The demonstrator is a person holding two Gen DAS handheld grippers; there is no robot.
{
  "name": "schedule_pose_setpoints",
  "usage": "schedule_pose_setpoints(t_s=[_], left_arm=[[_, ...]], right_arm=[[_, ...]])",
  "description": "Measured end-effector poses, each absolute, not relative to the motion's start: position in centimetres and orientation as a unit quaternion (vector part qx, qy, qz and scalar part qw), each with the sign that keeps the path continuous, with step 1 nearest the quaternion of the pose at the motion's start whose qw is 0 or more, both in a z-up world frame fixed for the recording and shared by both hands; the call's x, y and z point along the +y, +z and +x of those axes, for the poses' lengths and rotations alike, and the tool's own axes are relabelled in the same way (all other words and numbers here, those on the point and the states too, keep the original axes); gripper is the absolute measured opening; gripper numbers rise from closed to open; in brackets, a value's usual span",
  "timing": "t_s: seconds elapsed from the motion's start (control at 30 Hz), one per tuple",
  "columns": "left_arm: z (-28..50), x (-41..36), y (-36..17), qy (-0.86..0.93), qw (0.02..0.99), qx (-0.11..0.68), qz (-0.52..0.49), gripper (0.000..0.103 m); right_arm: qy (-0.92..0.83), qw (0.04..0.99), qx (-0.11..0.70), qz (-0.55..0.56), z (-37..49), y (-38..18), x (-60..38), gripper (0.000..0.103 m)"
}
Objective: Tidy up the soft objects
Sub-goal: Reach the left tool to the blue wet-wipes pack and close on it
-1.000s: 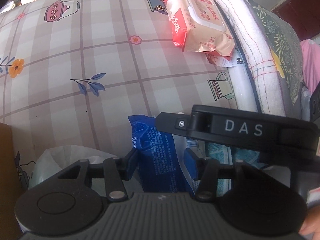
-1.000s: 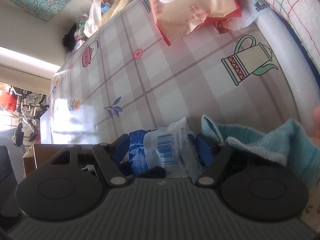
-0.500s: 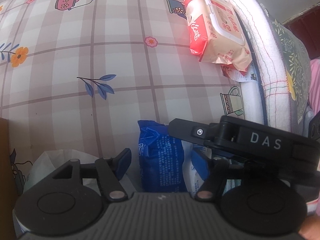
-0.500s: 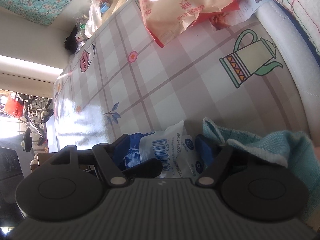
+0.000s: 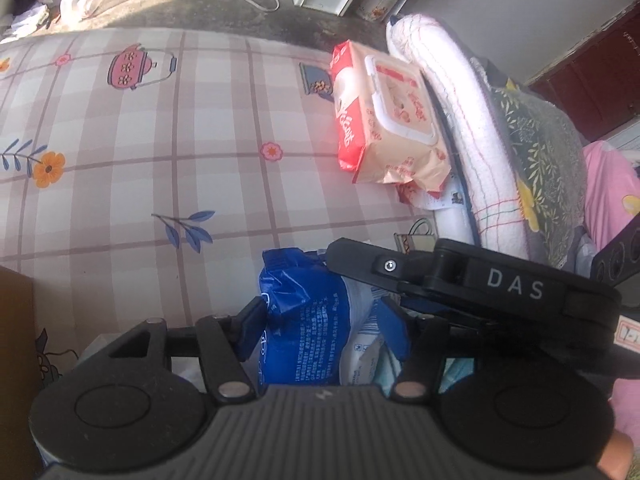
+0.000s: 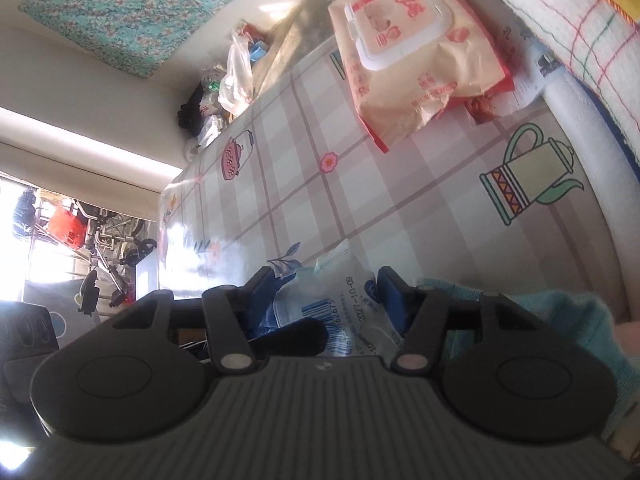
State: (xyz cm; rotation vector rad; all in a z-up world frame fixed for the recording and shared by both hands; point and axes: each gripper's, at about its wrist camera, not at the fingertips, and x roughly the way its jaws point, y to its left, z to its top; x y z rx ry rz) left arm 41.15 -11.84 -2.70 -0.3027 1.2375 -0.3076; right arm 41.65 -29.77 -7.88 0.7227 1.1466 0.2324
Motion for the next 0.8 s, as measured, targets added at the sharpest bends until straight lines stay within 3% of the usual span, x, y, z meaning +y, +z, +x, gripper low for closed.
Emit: schedule_pose_setpoints(t_s=[0.43, 0.8], left_arm=[[35.3, -12.1, -0.4, -0.222, 0.824, 0.519, -0.055, 0.059], [29.4, -12.0, 0.5, -0.289, 0.789, 0.54, -0.038, 0.057]], right_arm=[[0.174, 0.819, 0.471, 0.276, 36.6, -3.9, -30.6, 0.049], [0.193, 0.818, 0.476, 0.259, 29.6, -2.6, -31.4, 0.048]])
